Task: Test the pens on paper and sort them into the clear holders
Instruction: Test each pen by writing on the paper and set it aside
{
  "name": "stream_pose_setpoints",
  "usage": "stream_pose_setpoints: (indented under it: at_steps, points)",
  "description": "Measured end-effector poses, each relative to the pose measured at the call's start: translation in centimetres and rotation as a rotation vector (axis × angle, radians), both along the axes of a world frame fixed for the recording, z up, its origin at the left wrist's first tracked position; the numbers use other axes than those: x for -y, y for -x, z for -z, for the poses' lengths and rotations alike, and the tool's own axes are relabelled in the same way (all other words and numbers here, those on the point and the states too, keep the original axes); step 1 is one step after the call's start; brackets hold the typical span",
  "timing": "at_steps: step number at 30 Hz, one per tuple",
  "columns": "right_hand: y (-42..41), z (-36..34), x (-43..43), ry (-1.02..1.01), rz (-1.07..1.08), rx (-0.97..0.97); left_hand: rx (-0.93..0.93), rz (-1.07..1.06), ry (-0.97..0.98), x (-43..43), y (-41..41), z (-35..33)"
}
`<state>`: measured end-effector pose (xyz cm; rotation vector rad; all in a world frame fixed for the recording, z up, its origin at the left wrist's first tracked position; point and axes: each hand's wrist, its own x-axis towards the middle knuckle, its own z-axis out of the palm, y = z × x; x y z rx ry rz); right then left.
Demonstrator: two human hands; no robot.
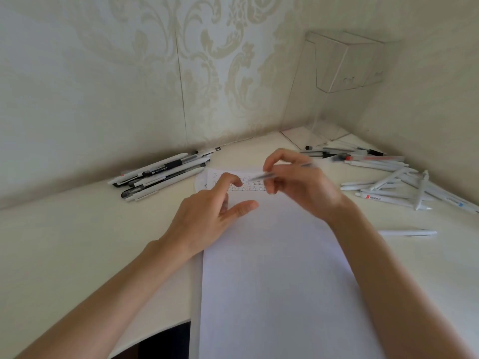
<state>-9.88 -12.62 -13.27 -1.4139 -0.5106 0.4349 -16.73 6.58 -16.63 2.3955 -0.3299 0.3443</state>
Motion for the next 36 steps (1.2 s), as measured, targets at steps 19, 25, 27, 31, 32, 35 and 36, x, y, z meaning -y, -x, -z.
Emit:
stream_pose_setpoints:
  at_steps: [19, 25, 27, 31, 32, 35, 36]
  points:
    - [-1.1, 3.2, -0.3, 0.52, 0.607, 0.25, 0.191, 0.155, -0.397, 0.8, 0.0, 1.5]
    - [-1.1, 3.2, -0.5, 0.55, 0.607, 0.28, 0.182, 0.137, -0.384, 0.8, 0.0, 1.3]
    - [-1.1, 3.2, -0.4, 0.548, 0.597, 0.273, 0.18, 0.131, -0.382, 0.8, 0.0, 1.3]
    - [-1.1, 3.2, -0.5, 0.563, 0.599, 0.273, 0.176, 0.126, -0.384, 0.9, 0.1, 1.3]
    - [-1.1, 3.2, -0.5, 0.558, 0.604, 0.271, 0.176, 0.126, -0.386, 0.9, 0.1, 1.3]
    - [-1.1, 3.2, -0.5, 0.546, 0.608, 0.271, 0.168, 0.127, -0.382, 0.9, 0.1, 1.3]
    - [-1.1, 3.2, -0.5, 0.547, 0.607, 0.275, 0.164, 0.126, -0.38, 0.9, 0.1, 1.3]
